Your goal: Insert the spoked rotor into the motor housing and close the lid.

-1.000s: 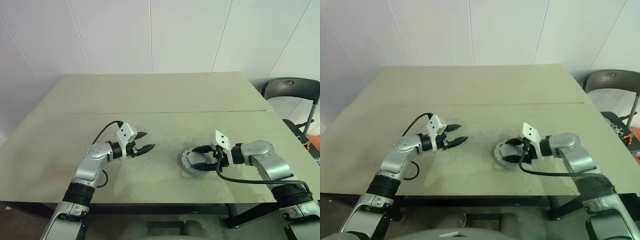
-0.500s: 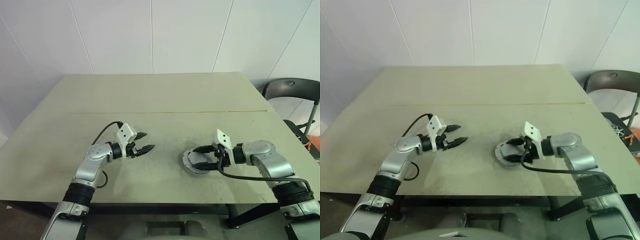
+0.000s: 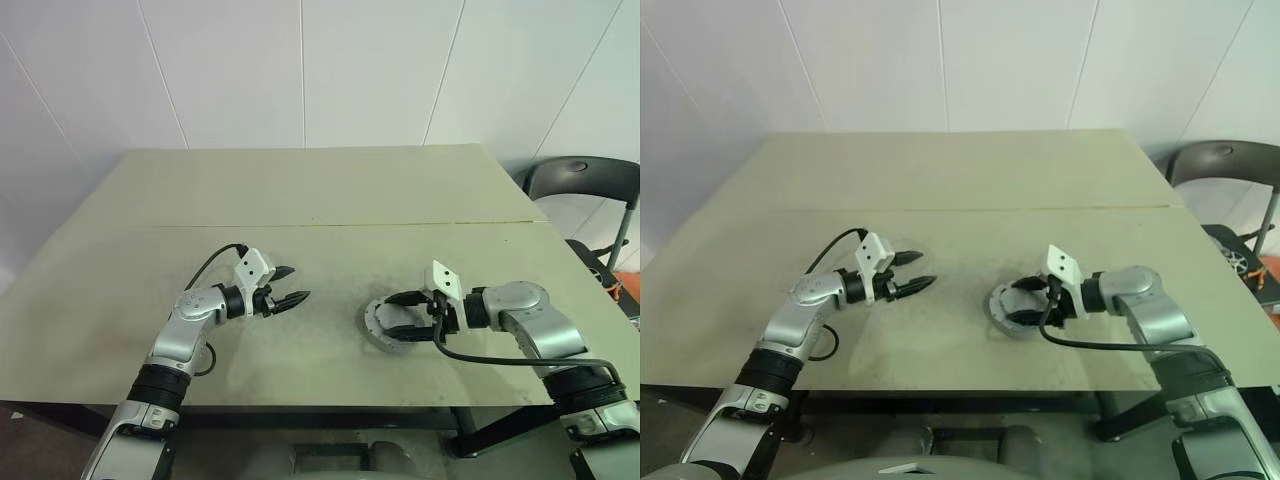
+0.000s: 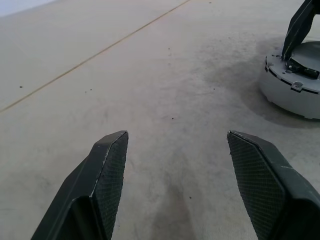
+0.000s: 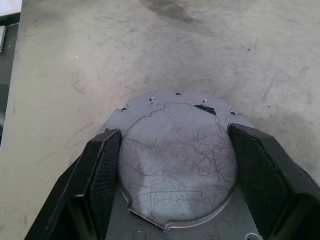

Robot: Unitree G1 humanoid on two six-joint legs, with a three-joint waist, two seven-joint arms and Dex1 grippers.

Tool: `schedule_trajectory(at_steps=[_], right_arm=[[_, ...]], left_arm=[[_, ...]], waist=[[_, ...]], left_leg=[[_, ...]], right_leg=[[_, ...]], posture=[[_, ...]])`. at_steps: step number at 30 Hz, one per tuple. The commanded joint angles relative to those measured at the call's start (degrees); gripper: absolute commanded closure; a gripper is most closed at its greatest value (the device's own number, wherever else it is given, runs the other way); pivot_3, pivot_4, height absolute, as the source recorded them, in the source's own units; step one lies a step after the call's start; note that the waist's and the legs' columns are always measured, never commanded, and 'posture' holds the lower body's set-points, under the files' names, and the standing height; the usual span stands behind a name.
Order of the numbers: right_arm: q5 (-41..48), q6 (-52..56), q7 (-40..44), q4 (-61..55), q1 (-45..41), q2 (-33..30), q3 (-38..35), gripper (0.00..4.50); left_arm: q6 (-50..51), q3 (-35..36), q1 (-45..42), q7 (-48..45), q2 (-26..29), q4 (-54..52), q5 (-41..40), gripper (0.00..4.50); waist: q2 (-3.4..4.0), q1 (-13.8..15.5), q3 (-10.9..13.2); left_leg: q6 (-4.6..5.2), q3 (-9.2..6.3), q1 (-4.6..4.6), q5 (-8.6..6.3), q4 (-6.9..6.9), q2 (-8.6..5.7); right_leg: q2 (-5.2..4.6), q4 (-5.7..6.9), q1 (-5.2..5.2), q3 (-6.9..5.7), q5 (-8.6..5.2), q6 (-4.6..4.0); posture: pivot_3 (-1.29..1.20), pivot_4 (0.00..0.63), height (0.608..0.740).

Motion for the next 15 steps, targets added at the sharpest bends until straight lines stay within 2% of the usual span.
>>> schedule_trajectory(at_steps=[1, 15], right_arm=[[-3.12, -0.02, -1.61, 2.61, -0.11, -0.40, 0.91, 1.46], [-2.64, -0.31, -2.03, 3.39, -0.93, 0.21, 0.24, 1.46]], left_arm=[[-1.30, 0.47, -1.52, -0.01, 0.32, -0.69, 0.24, 1.13], [-1.46, 0.54, -1.71, -0.38, 0.22, -0.54, 0.21, 1.13]], waist=[[0.00, -0.01, 0.00], [0.00, -0.03, 0.00]], left_leg=[[0.00, 0.00, 0.00, 0.00, 0.00, 0.00], [0.00, 0.01, 0.05, 0.00, 0.02, 0.01]], right_leg=[[0.00, 0.00, 0.00, 0.00, 0.00, 0.00], [0.00, 0.01, 0.05, 0.00, 0.00, 0.00]], posture=[[0.00, 0.000, 0.740], [0.00, 0.000, 0.740]])
